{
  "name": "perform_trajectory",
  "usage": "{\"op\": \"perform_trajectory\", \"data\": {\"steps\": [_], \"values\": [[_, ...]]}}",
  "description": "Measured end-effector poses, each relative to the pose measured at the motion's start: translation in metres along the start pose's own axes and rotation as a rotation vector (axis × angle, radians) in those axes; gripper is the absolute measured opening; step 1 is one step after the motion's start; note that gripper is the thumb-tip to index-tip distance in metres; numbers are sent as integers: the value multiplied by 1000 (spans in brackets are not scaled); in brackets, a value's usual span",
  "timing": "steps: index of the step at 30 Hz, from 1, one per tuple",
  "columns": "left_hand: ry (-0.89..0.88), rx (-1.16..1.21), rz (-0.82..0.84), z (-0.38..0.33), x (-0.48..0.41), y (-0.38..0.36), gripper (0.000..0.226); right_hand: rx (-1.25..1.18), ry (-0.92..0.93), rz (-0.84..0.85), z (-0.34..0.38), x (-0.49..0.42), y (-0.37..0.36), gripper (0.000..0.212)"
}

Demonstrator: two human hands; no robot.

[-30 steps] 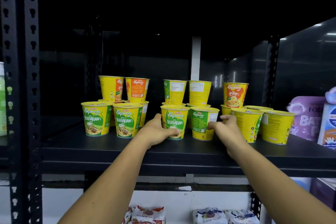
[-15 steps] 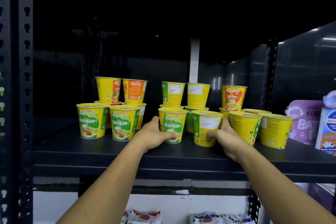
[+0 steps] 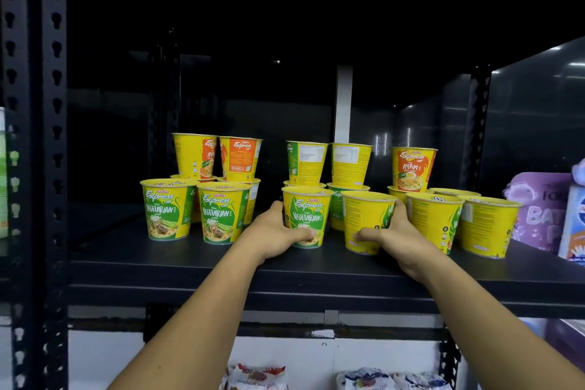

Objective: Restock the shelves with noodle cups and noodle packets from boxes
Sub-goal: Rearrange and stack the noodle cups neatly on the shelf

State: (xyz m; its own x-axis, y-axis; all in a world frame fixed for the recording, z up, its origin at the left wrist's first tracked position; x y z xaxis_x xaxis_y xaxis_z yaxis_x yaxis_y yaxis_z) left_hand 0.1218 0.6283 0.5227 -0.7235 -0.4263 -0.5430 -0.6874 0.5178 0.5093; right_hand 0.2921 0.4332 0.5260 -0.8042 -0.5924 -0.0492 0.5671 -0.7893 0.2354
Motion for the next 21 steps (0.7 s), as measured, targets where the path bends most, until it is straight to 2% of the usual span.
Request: {"op": "perform_trajectory", "data": {"steps": [2, 4, 11, 16, 21], "values": [[2, -3, -2, 0, -1, 0, 67, -24, 0, 38, 1, -1, 1, 105], [6, -6, 0, 0, -1, 0, 66, -68, 9, 56, 2, 2, 2, 102], [3, -3, 7, -4, 0, 0, 64, -25, 25, 40, 2, 2, -2, 119], [7, -9, 2, -3, 0, 0, 66, -75, 21, 56, 0, 0, 0, 97], [10, -8, 6, -3, 0, 0, 68, -151, 1, 39, 0, 0, 2, 116]]}}
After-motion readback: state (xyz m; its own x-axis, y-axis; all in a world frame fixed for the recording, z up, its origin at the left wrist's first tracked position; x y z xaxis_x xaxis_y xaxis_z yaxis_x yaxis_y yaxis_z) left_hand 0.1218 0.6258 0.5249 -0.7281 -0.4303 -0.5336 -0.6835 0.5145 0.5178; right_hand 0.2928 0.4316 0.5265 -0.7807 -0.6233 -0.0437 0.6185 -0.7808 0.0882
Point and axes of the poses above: each hand's wrist, its own x-axis away from the middle knuckle, its own y-axis out of the back of the hand, z = x × y, the point moved 6 cm from there along -x, towards the middle knuckle, and after that the axes turned 15 degrees about -y, right-handed, at the moved point
